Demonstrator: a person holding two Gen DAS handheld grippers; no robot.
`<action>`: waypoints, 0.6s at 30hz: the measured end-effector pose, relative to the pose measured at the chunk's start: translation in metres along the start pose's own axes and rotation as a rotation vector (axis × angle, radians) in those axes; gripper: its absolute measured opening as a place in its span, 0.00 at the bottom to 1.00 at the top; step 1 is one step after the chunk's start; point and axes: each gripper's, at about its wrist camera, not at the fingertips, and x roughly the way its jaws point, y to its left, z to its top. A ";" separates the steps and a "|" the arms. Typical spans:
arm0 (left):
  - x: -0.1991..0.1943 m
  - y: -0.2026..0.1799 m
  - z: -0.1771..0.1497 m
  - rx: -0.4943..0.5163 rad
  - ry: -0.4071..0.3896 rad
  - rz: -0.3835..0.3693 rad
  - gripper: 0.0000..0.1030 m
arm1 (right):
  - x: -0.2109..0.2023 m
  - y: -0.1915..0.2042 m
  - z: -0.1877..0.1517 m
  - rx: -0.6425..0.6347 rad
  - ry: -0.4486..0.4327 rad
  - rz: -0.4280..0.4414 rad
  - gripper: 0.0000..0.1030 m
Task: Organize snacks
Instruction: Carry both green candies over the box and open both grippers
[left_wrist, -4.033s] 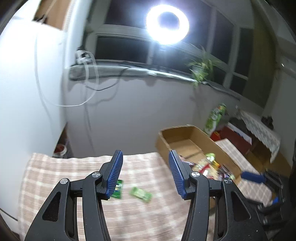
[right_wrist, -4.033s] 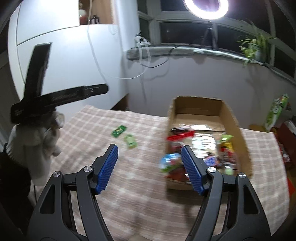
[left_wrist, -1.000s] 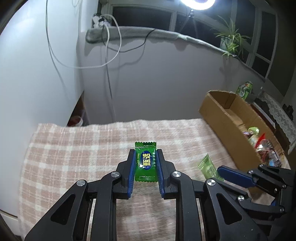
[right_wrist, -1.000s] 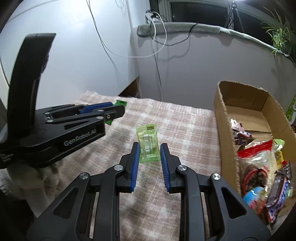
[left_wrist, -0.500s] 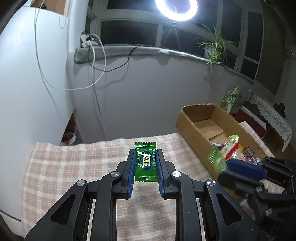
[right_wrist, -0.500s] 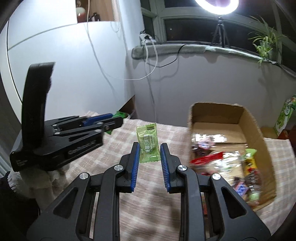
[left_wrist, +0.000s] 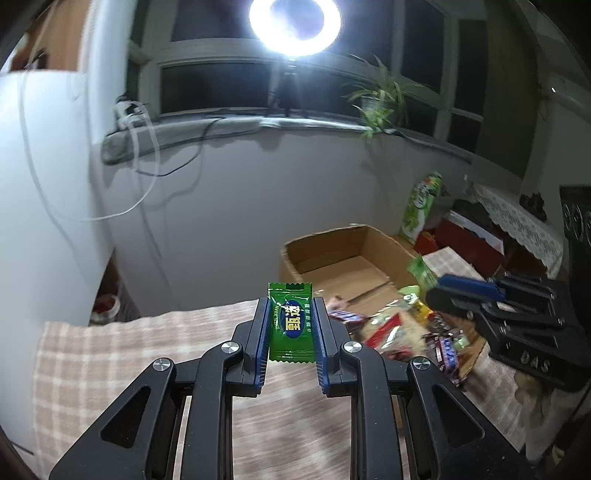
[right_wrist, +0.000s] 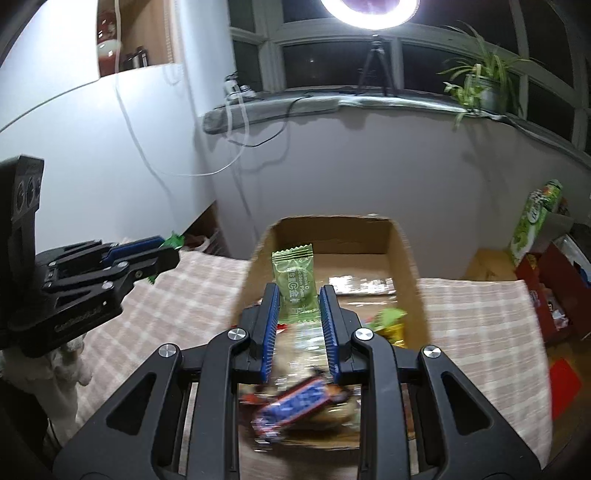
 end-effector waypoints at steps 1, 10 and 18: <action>0.003 -0.005 0.002 0.005 0.004 -0.004 0.19 | -0.001 -0.008 0.001 0.006 -0.002 -0.005 0.23; 0.035 -0.028 0.024 0.001 0.059 -0.022 0.19 | 0.007 -0.060 0.016 0.050 0.009 0.006 0.23; 0.063 -0.042 0.032 0.022 0.091 -0.003 0.19 | 0.030 -0.067 0.024 0.026 0.014 0.026 0.23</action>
